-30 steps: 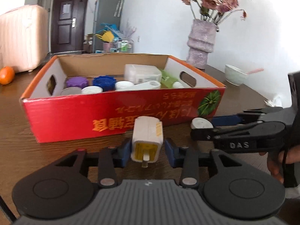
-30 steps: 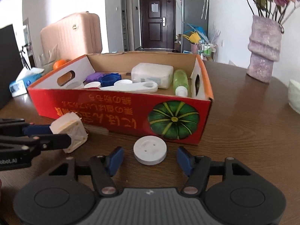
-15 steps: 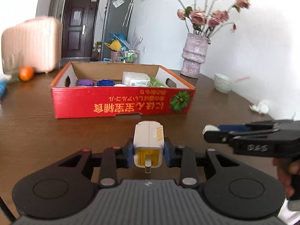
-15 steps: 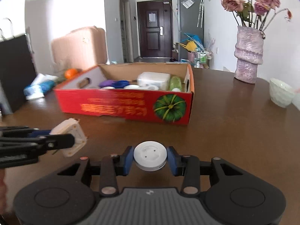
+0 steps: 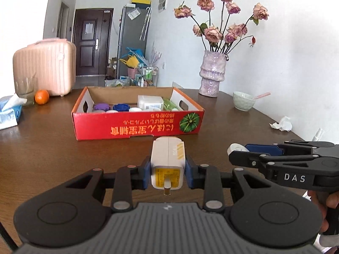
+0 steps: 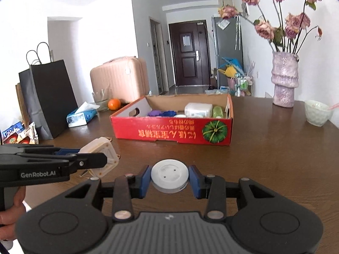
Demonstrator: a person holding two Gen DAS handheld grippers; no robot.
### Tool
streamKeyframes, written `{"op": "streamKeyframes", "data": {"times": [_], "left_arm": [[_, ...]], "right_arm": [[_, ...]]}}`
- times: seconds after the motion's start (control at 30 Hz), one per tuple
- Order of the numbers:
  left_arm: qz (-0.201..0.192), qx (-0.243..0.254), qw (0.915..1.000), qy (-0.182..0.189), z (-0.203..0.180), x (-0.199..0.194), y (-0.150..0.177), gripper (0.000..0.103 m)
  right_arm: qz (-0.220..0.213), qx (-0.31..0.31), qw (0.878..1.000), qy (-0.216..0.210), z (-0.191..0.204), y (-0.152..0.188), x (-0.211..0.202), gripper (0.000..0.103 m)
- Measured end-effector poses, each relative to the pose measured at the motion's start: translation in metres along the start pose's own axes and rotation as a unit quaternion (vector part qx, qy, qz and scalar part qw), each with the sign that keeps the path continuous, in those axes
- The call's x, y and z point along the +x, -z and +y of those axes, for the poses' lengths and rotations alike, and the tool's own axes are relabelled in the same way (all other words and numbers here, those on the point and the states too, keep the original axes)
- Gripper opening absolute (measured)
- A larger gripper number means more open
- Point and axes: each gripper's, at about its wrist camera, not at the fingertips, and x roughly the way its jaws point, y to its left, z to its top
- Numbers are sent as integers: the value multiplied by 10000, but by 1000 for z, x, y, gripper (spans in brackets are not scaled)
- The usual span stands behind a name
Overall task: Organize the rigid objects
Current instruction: 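Carry the plug adapter and white lid into the red box and release both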
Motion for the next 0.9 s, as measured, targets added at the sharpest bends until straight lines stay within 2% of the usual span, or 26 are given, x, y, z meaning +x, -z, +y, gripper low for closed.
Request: {"op": "streamKeyframes", "data": {"times": [0.1,0.2,0.43,0.57,0.7,0.9], "left_arm": [[-34,11,9999,-155,0,8,-6,32],[-21,89,9998,-159,3,27,-20,32],[-244,230,9994,117,20,91,-82,32],[-22,126,9994,334,35,140,-104,32],[289,-93,9984,483,48,192,-117,32],[722,-309,9954,556,58,260,-113,32]], "right_arm": [[-62,43,9999,89,-5,-4,1,38],[-89,44,9998,188,-13,-12,11,38],[-310,-115,9987,379,-37,-64,65,38],[-274,66,9985,468,-57,-89,111,38],[-130,-84,9985,521,-66,-105,158,38],[240,-466,9961,706,-69,-105,220,39]]}}
